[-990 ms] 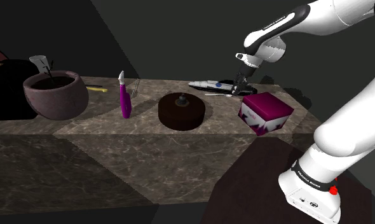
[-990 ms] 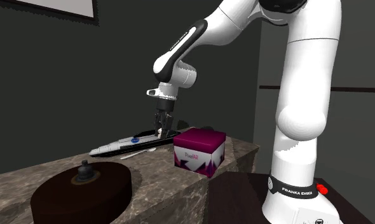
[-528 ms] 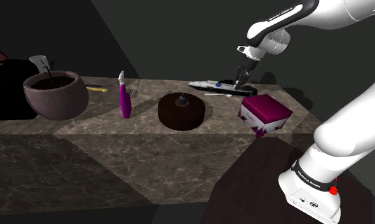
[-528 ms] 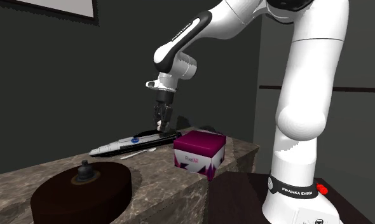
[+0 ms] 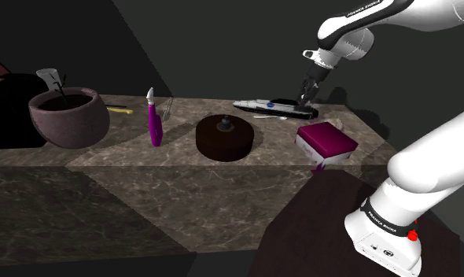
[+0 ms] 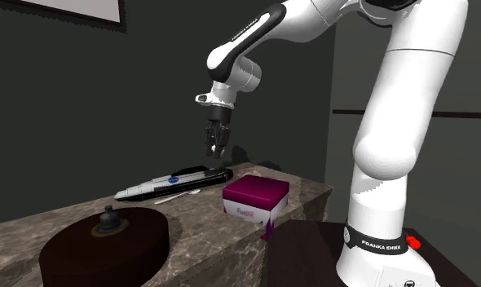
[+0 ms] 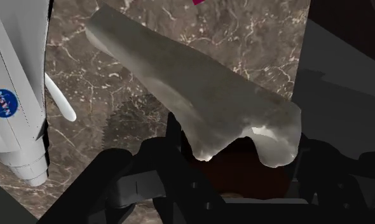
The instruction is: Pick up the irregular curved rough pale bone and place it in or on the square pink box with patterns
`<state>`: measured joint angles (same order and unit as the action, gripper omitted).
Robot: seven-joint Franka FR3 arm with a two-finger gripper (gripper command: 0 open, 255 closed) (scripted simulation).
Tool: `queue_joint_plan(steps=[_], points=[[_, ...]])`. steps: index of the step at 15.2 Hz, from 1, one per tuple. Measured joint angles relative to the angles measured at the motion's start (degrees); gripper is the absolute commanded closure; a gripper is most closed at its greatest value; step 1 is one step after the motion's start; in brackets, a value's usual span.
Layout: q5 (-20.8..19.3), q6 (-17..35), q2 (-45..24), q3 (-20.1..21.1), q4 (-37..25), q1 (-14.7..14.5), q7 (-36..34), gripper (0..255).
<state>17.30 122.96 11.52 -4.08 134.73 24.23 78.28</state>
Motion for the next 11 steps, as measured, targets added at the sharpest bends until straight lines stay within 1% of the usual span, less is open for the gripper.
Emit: queue_joint_plan(steps=[5, 9, 11], points=[[-2.1, -1.5, 7.0, -3.2, 6.6, 2.9, 4.4, 255], [-4.9, -3.7, 13.7, -6.2, 12.0, 6.0, 8.1, 255], [-5.7, -4.2, 14.9, -7.1, 13.0, 6.9, 9.1, 255]])
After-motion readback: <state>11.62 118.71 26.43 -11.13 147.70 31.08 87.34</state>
